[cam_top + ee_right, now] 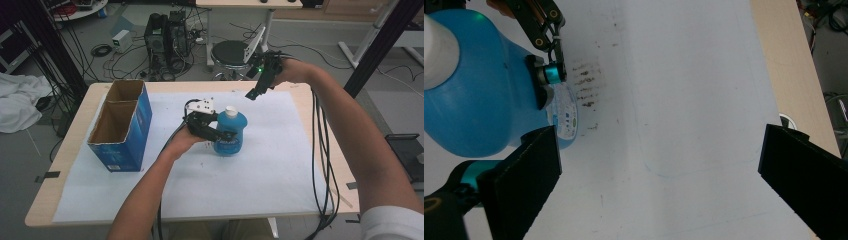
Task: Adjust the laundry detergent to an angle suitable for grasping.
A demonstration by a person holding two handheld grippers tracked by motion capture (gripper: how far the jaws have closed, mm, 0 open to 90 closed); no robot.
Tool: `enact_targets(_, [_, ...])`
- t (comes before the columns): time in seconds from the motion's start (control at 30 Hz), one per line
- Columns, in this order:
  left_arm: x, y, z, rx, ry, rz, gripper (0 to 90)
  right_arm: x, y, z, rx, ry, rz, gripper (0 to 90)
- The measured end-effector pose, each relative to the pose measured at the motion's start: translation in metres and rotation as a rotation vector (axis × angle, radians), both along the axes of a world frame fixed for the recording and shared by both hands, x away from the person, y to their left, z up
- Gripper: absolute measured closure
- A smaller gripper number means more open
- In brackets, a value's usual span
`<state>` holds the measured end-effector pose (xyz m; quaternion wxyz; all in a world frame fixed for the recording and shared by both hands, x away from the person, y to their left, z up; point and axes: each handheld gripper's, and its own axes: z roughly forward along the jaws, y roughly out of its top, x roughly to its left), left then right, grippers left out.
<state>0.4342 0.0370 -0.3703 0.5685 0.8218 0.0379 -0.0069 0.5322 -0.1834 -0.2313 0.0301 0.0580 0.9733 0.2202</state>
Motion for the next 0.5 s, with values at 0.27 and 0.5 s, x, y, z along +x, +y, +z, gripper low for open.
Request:
enact_targets(0.27, [-0.004,-0.018,-0.006,0.025,0.041,-0.106,44.0,0.000,0.000,0.000,0.004,-0.001,0.008,2.6])
enact_targets(0.5, [-0.001,-0.022,-0.008,0.031,0.041,-0.150,44.2,0.001,0.000,-0.002,0.000,0.001,0.007,2.6])
